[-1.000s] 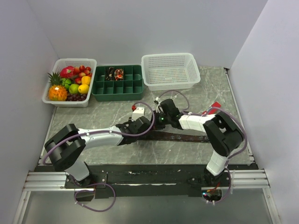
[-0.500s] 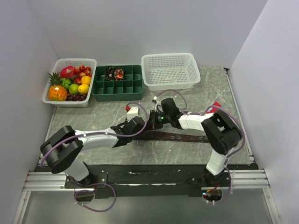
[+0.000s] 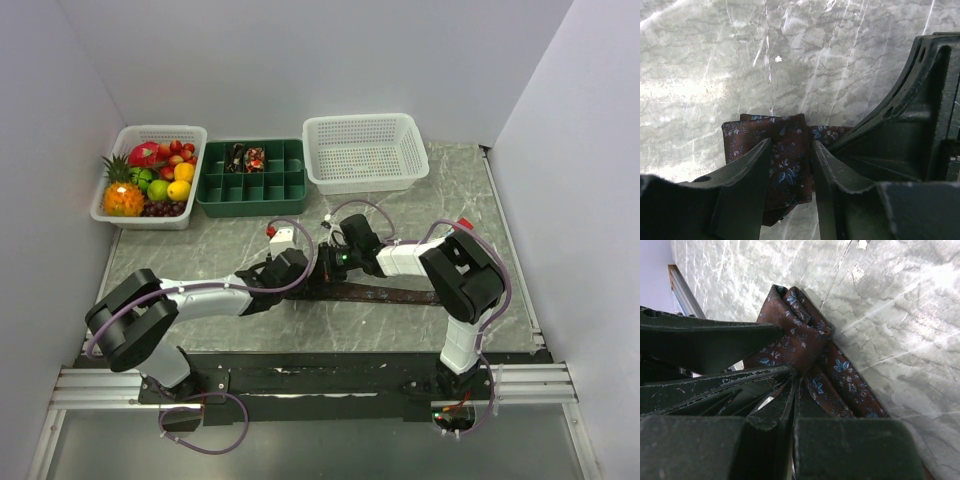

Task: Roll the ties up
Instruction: Roll the tie at the center of the board.

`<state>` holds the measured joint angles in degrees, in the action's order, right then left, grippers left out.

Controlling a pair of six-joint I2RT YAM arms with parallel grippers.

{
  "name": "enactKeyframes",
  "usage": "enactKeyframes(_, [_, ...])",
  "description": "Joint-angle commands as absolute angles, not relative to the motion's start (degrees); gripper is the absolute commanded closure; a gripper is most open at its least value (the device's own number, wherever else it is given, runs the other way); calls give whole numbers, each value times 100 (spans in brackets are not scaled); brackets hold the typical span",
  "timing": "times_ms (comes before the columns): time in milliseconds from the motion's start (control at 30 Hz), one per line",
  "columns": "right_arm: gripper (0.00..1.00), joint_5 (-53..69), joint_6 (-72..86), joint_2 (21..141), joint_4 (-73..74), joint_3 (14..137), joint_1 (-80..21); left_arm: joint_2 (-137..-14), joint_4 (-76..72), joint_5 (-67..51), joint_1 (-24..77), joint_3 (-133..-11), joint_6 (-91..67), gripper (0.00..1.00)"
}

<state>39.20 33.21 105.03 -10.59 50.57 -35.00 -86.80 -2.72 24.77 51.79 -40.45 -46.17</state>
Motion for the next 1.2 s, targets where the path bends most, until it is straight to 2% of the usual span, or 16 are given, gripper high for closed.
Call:
enactKeyframes(0, [100,4139,3410,10354,-1625,5274,-3560,-8464,-694,2153,5212,-3938,-4755,60])
enactKeyframes(167, [100,4105,3393,10213,-1644,5203,-3560,-8411,-747,2162,5212,-3867,-4843,74])
enactKeyframes(300, [100,4096,3401,10169,-1679,5186,-3568,-8464,-712,2197,5212,-3885,-4895,96])
enactKeyframes(333, [100,4131,3419,10178,-1722,5203,-3568,-8481,-686,2197,5212,-3902,-4896,99])
enactKeyframes(667, [100,4227,3586,10301,-2030,5142,-3612,-8587,-747,2232,5203,-3806,-5027,99])
enactKeyframes(1167, [100,3498,3349,10933,-1292,5440,-3911,-8438,-712,2294,5159,-3735,-5071,99])
